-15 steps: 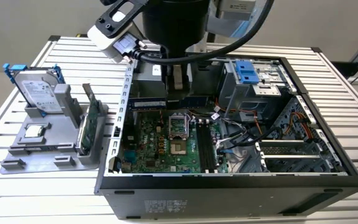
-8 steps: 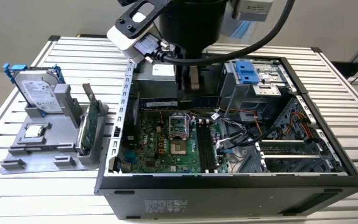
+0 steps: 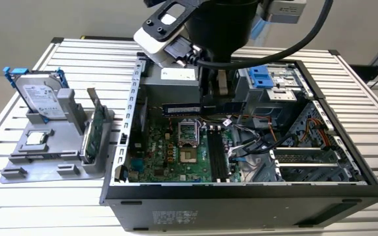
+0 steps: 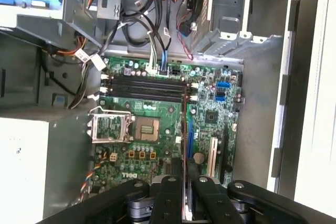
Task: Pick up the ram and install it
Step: 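Pick up the ram and move it above insertion slot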
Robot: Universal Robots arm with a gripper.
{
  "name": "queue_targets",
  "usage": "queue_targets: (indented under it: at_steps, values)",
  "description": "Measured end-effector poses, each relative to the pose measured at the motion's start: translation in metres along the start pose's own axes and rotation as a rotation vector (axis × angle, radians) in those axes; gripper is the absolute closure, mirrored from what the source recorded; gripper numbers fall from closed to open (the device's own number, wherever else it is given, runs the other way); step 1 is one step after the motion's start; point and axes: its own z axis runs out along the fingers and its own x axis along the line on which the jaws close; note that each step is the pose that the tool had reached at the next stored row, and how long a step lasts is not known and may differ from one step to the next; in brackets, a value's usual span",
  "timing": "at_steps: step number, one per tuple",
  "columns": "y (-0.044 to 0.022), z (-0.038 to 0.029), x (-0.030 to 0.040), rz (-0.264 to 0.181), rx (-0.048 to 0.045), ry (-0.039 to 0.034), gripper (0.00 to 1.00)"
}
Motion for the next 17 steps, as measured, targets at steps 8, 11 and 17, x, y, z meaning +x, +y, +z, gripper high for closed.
queue_targets:
  at_steps: [8,11,17]
  values:
    - [0.0210,0.0006,-0.0015,0.000,0.0004,0.0001,1.00]
    - [0.0293,0.0008,-0.0020,0.000,0.0007,0.0000,1.00]
    - [0.0412,0.0012,-0.0029,0.008,0.0012,-0.0001,1.00]
